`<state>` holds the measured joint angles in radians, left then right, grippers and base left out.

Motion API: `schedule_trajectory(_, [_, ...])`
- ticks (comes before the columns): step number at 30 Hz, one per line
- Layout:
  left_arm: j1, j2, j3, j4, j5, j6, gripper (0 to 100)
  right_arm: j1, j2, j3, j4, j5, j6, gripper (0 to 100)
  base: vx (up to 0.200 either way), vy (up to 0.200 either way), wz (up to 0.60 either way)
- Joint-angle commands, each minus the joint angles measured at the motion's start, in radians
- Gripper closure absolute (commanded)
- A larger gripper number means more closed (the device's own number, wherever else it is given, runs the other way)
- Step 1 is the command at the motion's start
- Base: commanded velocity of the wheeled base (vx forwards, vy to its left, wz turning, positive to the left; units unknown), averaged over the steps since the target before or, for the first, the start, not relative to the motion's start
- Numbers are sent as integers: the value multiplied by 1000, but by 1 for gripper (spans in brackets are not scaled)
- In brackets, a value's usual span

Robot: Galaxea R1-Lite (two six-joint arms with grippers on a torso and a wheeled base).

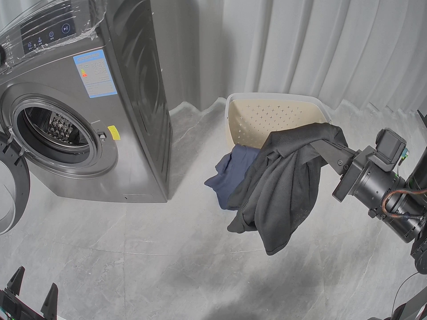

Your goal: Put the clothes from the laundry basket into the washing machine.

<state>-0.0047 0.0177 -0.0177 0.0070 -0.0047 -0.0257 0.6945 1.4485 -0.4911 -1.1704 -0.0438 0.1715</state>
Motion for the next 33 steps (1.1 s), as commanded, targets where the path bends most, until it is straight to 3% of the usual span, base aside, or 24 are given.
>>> schedule_trajectory(1, [0,-16,15,1,0,0,0,0,3,0,0,-1,0,100,0,200,0])
schedule_trajectory(23, [0,-16,15,1,0,-2,0,-3,4,8,0,-1,2,100,0,200,0])
schedule_trajectory(33, [0,-16,15,1,0,1,0,-4,4,8,0,-2,-1,100,-20,0,0])
